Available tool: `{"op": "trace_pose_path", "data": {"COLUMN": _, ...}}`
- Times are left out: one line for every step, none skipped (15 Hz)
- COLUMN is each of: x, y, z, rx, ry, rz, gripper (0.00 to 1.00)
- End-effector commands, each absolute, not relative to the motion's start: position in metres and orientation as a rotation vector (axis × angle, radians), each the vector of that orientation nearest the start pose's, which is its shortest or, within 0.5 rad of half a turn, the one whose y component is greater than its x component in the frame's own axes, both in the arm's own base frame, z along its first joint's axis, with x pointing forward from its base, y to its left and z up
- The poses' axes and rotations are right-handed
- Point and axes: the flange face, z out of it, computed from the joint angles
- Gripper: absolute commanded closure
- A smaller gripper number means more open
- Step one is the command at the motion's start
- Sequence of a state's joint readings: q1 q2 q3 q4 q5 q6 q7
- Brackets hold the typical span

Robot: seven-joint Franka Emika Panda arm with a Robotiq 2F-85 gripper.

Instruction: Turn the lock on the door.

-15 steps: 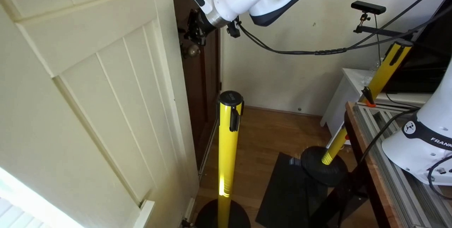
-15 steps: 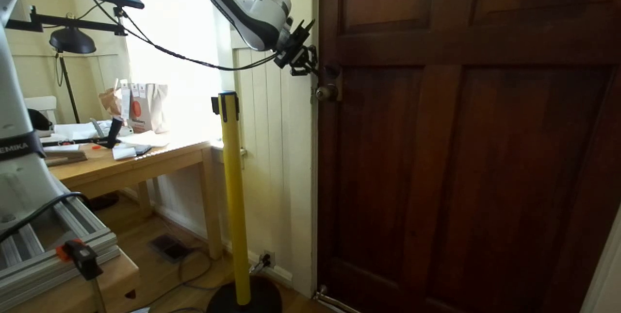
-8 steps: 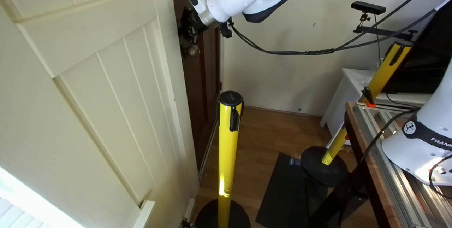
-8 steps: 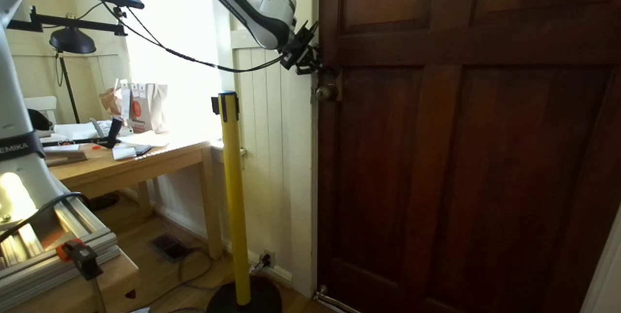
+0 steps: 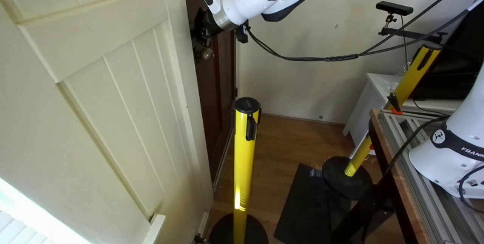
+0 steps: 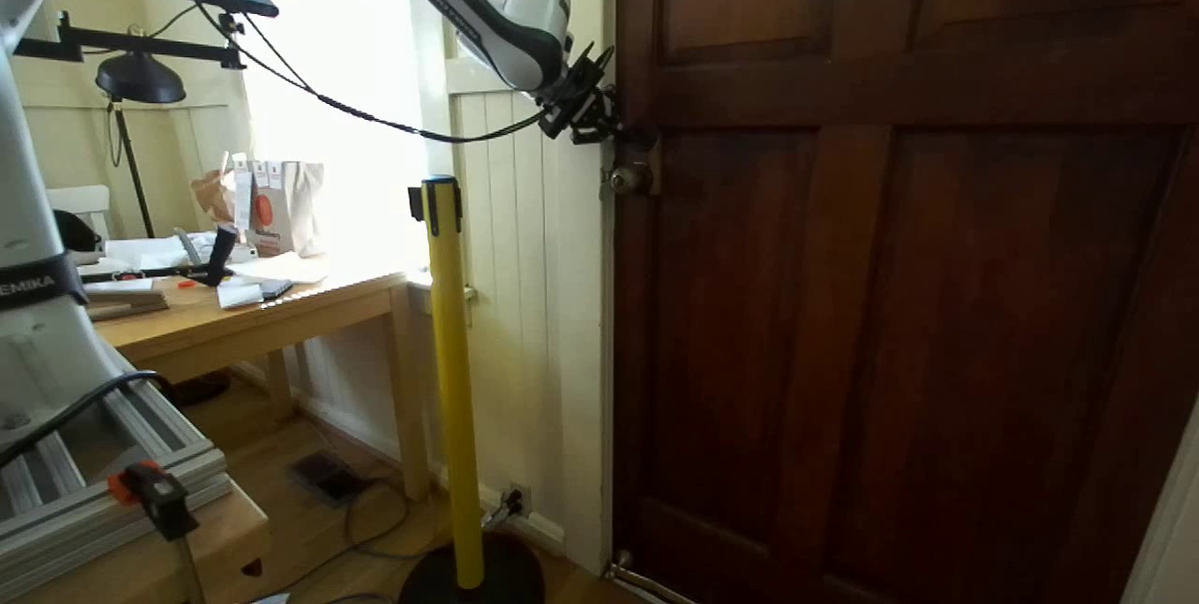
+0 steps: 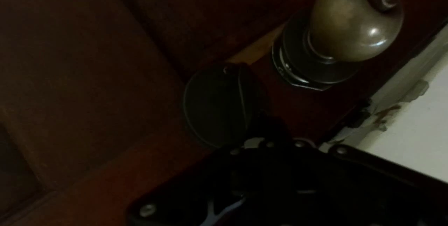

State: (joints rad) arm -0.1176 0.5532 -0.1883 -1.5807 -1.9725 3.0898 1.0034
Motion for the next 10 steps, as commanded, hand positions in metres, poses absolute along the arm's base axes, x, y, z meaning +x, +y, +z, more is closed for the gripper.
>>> {"op": "trace_pose_path", "data": {"x": 0.678, "y": -0.139, "z": 0.357, "rx": 2.094, "ry": 0.659, "rz": 0.993, "gripper": 1.00}}
{"op": "trace_pose_path", "data": {"x": 0.672, "y": -0.145, "z": 0.359, "rx": 2.115, "ry": 0.628, "rz": 0.993, "gripper": 1.00}}
{"op": "trace_pose_path", "data": {"x": 0.666, "y": -0.149, "z": 0.361, "rx": 2.131, "ry": 0.609, "rz": 0.991, "gripper": 1.00}}
{"op": "trace_pose_path", "data": {"x": 0.659, "y": -0.155, "z": 0.363, "rx": 2.149, "ry": 0.593, "rz": 0.988, "gripper": 1.00}}
{"op": "trace_pose_path", "data": {"x": 0.654, "y": -0.162, "z": 0.366, "rx": 2.161, "ry": 0.577, "rz": 0.986, "gripper": 1.00}}
{"op": "trace_pose_path", "data": {"x": 0.650, "y": -0.167, "z": 0.369, "rx": 2.167, "ry": 0.559, "rz": 0.984, "gripper": 1.00}}
{"op": "trace_pose_path", "data": {"x": 0.648, "y": -0.171, "z": 0.361, "rx": 2.190, "ry": 0.545, "rz": 0.975, "gripper": 1.00}}
{"op": "trace_pose_path", "data": {"x": 0.645, "y": -0.175, "z": 0.360, "rx": 2.205, "ry": 0.539, "rz": 0.972, "gripper": 1.00}}
{"op": "trace_pose_path", "data": {"x": 0.645, "y": -0.179, "z": 0.358, "rx": 2.215, "ry": 0.523, "rz": 0.973, "gripper": 1.00}}
{"op": "trace_pose_path", "data": {"x": 0.645, "y": -0.180, "z": 0.360, "rx": 2.223, "ry": 0.505, "rz": 0.981, "gripper": 1.00}}
